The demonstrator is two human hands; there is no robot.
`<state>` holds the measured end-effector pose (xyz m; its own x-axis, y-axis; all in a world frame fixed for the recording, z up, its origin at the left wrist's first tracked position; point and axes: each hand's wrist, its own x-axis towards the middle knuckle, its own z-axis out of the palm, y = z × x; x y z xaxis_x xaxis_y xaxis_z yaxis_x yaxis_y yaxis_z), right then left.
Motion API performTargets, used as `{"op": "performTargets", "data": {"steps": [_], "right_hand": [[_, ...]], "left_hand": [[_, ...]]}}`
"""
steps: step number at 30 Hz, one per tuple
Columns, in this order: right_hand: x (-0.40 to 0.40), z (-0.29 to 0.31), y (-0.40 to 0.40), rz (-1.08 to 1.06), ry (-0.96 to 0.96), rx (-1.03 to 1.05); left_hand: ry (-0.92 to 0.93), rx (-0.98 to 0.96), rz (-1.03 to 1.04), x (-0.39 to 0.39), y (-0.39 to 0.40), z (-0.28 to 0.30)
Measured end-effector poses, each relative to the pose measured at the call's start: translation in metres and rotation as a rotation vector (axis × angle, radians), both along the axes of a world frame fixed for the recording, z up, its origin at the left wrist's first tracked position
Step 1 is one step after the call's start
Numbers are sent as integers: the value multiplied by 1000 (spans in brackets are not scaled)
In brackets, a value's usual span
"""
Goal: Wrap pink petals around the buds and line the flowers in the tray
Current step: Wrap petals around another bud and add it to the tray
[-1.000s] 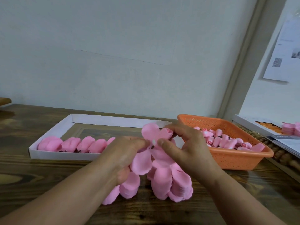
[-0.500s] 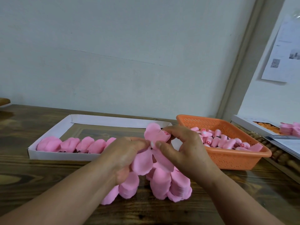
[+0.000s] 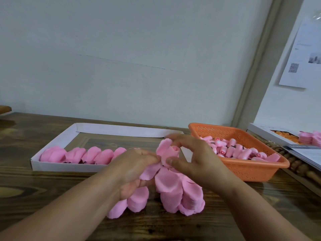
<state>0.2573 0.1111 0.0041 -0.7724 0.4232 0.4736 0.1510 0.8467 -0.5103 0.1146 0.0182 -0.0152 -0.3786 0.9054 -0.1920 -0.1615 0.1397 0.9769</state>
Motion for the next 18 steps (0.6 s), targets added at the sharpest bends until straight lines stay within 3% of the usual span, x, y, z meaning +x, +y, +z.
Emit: {"op": "performTargets", "data": {"steps": [6,12,18], "right_hand": [[-2,-6,1,-32,191,-156],[-4,-6,8,-66,330,-328],[-9,-9,9,-47,312,-375]], "left_hand": [[-185,66,-30,2,1,-2],[-560,130,-55,-1,2,-9],[-549,178,-144,5,4,-13]]}}
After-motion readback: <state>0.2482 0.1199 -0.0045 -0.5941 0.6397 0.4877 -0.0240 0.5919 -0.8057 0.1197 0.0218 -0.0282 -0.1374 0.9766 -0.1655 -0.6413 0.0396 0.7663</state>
